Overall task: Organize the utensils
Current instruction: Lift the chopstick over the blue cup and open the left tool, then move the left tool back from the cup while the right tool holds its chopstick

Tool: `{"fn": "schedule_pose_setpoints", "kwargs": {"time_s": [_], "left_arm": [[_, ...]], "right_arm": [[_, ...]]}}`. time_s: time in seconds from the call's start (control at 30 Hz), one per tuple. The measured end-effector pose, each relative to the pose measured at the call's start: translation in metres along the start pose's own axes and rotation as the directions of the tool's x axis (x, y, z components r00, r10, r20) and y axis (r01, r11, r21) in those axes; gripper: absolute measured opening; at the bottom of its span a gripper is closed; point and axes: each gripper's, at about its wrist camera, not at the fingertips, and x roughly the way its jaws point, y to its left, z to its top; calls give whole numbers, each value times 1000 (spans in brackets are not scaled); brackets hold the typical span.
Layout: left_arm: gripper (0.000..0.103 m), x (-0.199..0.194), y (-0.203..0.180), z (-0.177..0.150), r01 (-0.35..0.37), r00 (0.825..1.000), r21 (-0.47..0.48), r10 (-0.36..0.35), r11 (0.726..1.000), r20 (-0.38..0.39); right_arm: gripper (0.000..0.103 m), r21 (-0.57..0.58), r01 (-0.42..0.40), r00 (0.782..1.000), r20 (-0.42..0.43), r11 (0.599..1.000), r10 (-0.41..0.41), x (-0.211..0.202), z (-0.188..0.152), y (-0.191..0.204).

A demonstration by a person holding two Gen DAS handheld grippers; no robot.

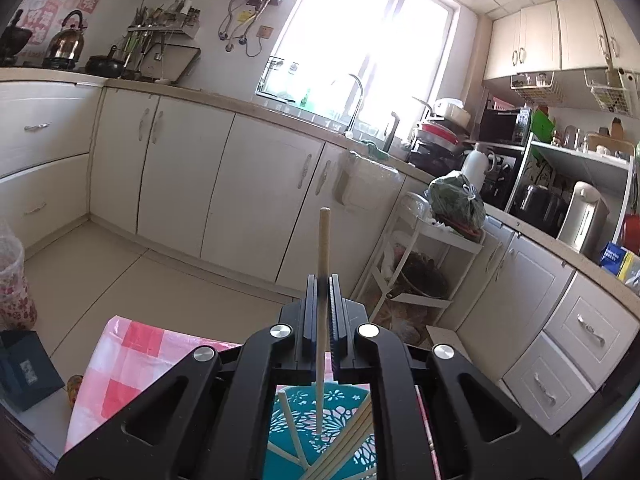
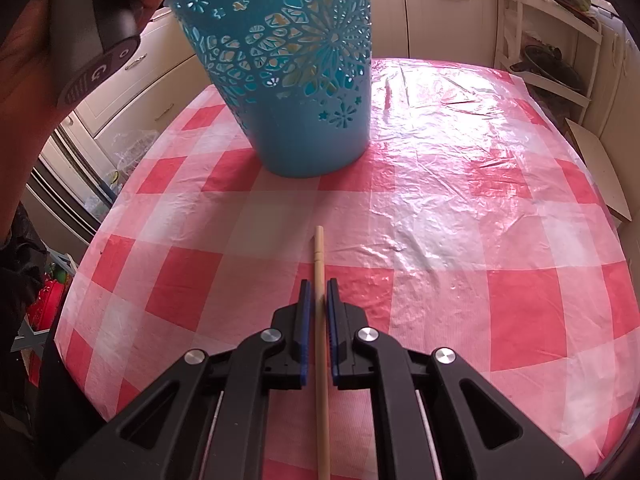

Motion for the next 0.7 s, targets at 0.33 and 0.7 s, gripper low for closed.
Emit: {"fn": "schedule_pose_setpoints", "kwargs": {"time_s": [0.33,0.7], "left_arm": [[38,-8,0,-11,-60,988,101,73,993,-136],[77,-113,42,-16,-158,985,59,162,986,-67]], "right_arm": [[20,5,-44,999,-12,999,44,-2,1,0],[30,-96,29,999,-40,995,-33,-9,-8,10]]}}
